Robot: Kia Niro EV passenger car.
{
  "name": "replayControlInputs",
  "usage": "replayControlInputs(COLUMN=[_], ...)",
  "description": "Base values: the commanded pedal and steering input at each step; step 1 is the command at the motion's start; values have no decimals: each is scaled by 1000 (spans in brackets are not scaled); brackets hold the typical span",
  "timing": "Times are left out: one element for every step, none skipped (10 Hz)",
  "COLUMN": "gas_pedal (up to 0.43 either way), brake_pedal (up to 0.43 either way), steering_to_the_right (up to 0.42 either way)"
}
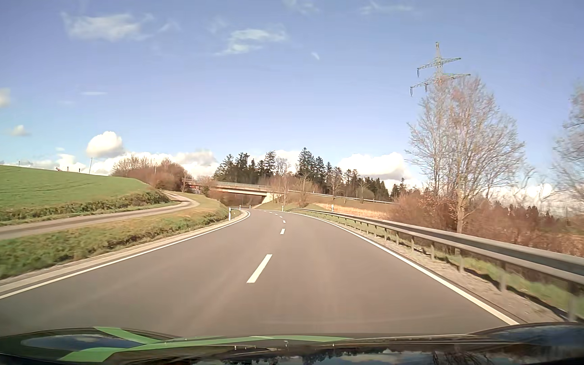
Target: Follow the waypoints while adhering to traffic rules and regulations
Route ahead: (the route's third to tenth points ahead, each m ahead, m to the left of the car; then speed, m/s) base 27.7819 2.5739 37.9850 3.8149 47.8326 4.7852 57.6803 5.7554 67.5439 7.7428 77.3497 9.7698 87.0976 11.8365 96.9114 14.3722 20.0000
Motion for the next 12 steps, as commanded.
replayControlInputs(gas_pedal=[197,197,197,197,197,197,197,197,197,197,197,197], brake_pedal=[0,0,0,0,0,0,0,0,0,0,0,0], steering_to_the_right=[-16,-16,-18,-19,-19,-19,-19,-19,-18,-17,-17,-17])
